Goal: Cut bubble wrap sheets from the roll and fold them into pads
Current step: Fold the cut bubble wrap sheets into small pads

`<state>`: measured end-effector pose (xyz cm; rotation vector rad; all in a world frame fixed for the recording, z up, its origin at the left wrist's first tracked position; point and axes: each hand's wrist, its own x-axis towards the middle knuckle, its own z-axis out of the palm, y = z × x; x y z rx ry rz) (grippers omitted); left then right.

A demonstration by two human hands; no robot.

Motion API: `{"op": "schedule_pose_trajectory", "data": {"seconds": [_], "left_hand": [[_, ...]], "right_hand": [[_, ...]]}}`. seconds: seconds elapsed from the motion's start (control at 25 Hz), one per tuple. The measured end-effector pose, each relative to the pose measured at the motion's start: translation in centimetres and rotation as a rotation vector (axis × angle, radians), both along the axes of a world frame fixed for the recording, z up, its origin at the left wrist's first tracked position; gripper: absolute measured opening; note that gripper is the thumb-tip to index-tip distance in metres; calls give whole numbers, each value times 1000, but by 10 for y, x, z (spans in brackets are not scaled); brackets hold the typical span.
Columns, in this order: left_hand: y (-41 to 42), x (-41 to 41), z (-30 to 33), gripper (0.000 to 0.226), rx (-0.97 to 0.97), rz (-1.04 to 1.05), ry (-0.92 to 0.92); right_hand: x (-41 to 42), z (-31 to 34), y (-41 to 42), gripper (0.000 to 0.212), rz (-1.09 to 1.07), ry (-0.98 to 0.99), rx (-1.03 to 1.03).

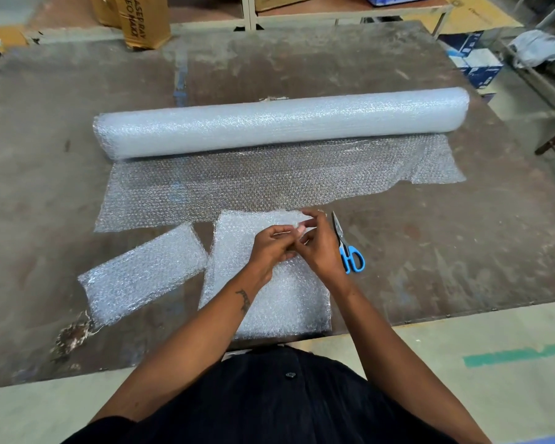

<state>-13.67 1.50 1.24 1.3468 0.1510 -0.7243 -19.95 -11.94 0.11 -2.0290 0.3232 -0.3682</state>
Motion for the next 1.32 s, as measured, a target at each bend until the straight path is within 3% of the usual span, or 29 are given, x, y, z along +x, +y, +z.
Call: {"op": "schedule_pose_trajectory", "data": {"seconds": [0.12,0.28,0.4,0.56,0.64,0.8,1.08,1.24,1.32], "left_hand": [[-1,-7,-4,43,37,27,-63],[1,-9,-9,25,49,70,-99],[2,-9,-12,22,18,76,-69],[5,-10,-15,25,2,88,-42],[4,-9,-13,25,-4,81,-31],[4,-10,-6,33,-32,57,-28],[6,-12,-16,20,18,35,-82],[7,-15,-13,19,-14,65,-139],[6,-19,-14,14,22,85,-168]], "right_hand": [[0,0,2,86,67,47,-82],[-2,1,1,86,79,41,-38],[-5,1,-3,71,15,72,78],[-9,-1,-11,31,-29,111,-14],[-10,-2,-10,27,4,115,-22],[-9,-6,-8,35,78,122,-67],[-9,0,-1,43,81,178,2],[1,0,-5,37,43,218,-138],[8,4,-4,46,64,293,-212]]}}
